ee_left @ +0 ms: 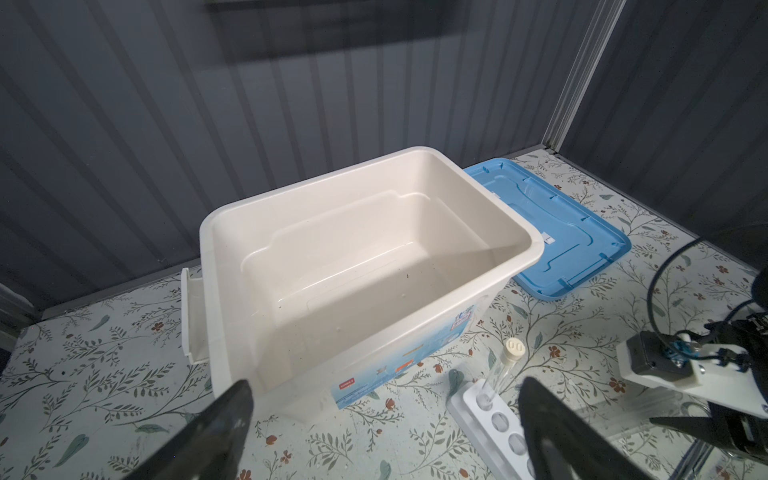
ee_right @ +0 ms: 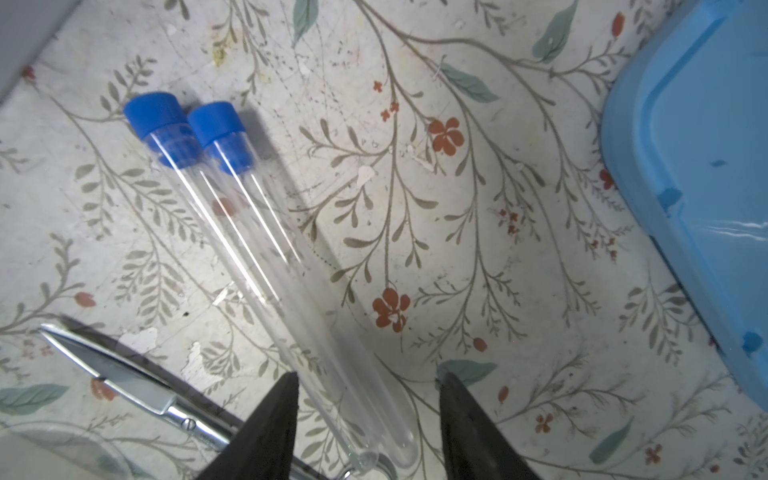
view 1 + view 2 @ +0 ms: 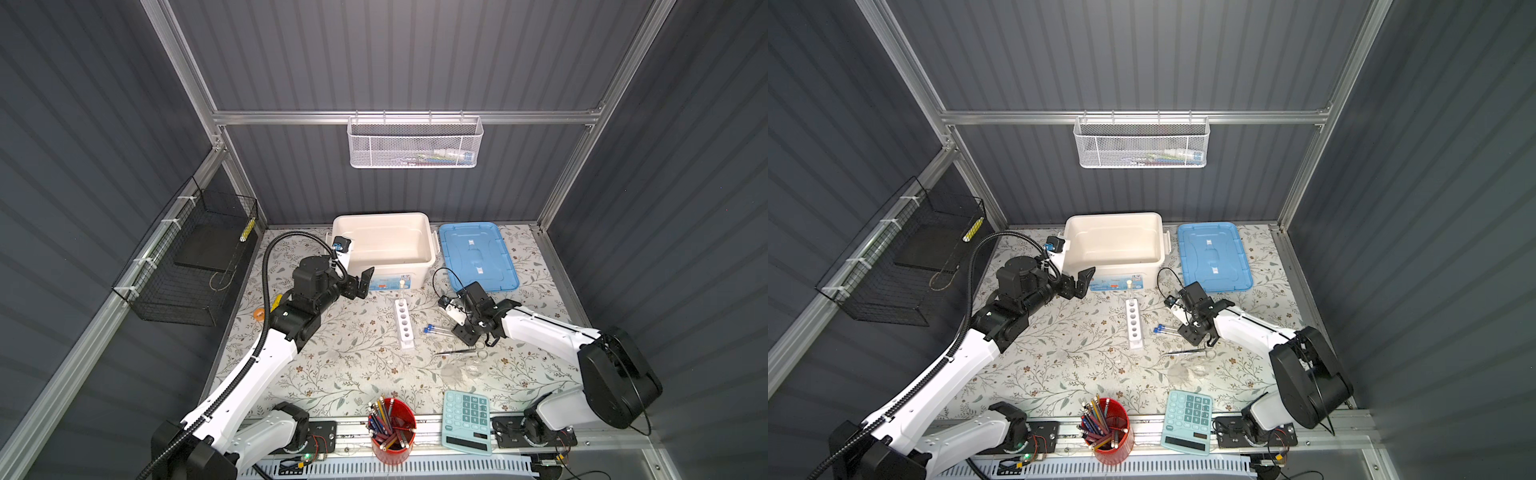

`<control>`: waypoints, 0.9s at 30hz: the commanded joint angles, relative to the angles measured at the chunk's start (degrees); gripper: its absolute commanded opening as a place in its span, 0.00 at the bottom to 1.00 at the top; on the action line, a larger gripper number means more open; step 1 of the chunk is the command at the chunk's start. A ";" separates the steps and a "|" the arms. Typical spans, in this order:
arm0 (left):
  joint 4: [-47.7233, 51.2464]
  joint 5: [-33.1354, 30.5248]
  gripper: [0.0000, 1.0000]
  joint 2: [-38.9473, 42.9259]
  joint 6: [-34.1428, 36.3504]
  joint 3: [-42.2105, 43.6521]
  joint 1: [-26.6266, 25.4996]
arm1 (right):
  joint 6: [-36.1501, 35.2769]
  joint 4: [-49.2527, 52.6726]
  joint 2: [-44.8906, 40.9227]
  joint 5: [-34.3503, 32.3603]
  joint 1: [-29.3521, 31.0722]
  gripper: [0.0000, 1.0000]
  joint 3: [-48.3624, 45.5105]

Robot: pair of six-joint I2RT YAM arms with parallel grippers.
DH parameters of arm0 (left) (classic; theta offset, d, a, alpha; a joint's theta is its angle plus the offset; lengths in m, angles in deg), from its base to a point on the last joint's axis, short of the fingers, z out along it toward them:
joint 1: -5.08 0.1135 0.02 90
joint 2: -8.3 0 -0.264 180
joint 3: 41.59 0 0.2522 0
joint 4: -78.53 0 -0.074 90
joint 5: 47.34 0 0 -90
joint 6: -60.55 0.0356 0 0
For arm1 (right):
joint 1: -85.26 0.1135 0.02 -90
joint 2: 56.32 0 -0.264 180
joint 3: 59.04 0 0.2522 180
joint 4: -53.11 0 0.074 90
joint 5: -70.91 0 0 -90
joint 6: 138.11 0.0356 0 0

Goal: Organize the chemistry lab equipment

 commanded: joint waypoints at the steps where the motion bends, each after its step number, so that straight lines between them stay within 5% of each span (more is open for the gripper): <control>1: 0.26 0.36 0.99 -0.38 0.22 0.48 0.14 | -0.85 -0.15 1.20 -0.81 0.23 0.56 -0.06; 27: 0.43 0.87 0.99 -0.84 0.77 0.22 0.23 | -1.46 0.79 -0.58 0.69 0.85 0.50 2.10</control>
